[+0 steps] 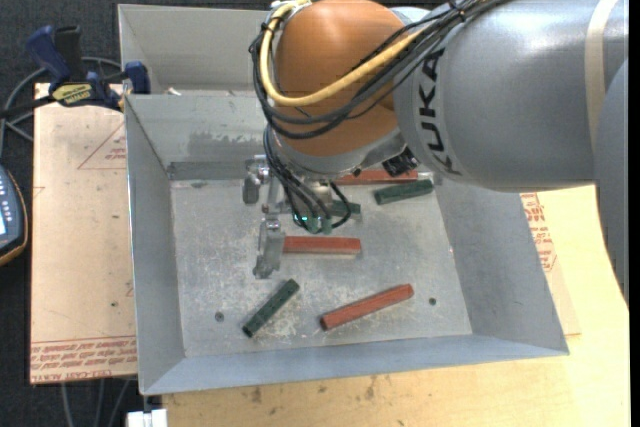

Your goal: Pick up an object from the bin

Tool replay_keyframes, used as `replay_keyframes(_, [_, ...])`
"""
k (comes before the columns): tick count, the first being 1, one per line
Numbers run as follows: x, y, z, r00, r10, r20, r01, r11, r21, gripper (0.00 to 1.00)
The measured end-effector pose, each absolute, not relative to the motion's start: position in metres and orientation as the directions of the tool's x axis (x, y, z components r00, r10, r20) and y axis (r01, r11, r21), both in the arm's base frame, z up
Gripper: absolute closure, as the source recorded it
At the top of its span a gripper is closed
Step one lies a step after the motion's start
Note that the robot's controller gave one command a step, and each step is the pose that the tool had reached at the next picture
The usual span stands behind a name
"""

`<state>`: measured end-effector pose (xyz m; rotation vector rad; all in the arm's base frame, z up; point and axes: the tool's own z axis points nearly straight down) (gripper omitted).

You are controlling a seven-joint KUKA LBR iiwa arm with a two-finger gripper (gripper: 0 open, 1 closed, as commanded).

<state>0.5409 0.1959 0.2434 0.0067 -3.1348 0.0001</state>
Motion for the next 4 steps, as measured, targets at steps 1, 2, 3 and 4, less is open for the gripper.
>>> replay_keyframes(1, [0.569,0.114,0.067,-0.998,-0.055,0.007,-0.055,0.998,0.001,0.0])
replay_keyframes(2, [0.573,0.078,0.101,-0.998,0.058,-0.004,0.058,0.998,0.001,0.0])
replay_keyframes(3, [0.596,0.119,0.1,-0.99,0.138,-0.004,0.138,0.99,0.004,0.0])
replay_keyframes(4, [0.601,0.105,0.069,-0.978,0.207,0.001,0.207,0.978,0.001,0.0])
